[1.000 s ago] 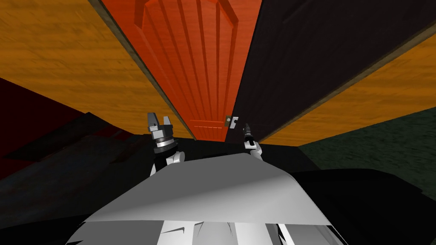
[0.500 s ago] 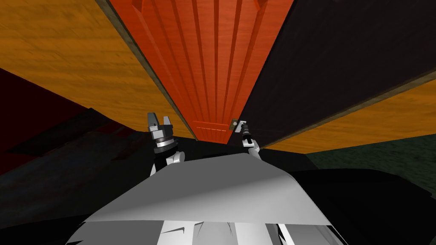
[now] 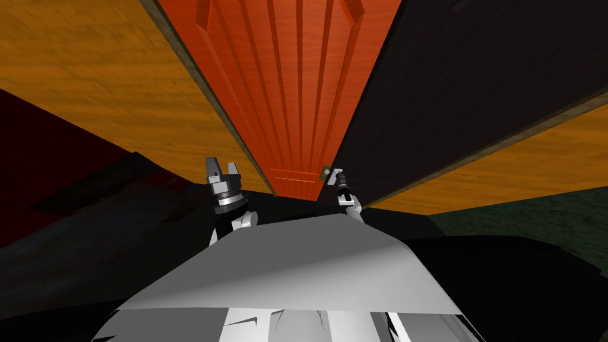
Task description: Pull the door open
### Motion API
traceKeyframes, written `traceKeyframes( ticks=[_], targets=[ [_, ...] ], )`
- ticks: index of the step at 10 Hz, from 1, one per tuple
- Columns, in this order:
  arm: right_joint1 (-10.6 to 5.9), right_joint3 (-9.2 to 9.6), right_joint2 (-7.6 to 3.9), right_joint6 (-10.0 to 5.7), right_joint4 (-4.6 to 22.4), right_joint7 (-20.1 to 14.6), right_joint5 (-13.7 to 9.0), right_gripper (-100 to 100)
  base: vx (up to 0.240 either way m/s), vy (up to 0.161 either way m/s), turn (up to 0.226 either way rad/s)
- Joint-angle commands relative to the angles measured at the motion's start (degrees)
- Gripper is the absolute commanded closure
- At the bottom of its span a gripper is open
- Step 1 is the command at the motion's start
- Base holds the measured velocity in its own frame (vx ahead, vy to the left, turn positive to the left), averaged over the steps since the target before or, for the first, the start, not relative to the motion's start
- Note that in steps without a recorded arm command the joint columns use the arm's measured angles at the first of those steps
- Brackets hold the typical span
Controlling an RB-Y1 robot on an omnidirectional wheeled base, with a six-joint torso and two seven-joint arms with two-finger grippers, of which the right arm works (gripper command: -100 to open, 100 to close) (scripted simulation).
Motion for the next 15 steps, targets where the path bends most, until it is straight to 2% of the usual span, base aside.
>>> traceKeyframes(
  ticks=[1, 4, 5, 11, 12, 13, 15],
  targets=[
    [1.07, -0.92, -0.77, 0.22, 0.35, -0.14, -0.16, 100, -0.09, -0.068, -0.098],
    [1.89, -1.41, -1.43, 0.35, 0.58, -0.38, -0.27, 100, -0.167, -0.07, -0.089],
    [1.71, -0.42, -1.25, 0.26, -0.33, -0.81, -0.06, -100, -0.179, -0.028, 0.02],
    [2.07, 3.16, -1.03, 0.12, -2.88, -3.04, 0.81, -100, -0.188, 0.063, 0.074],
    [2.13, 2.82, -1.05, 0.18, -2.76, -2.83, 0.72, -100, -0.073, 0.009, 0.007],
    [2.94, 1.34, -1.46, 0.14, -1.77, -2.42, 0.46, -100, 0.013, -0.121, -0.176],
    [3.1, 0.47, -1.59, 0.03, -1.07, -2.01, 0.29, -100, 0.112, -0.17, -0.092]
  ],
)
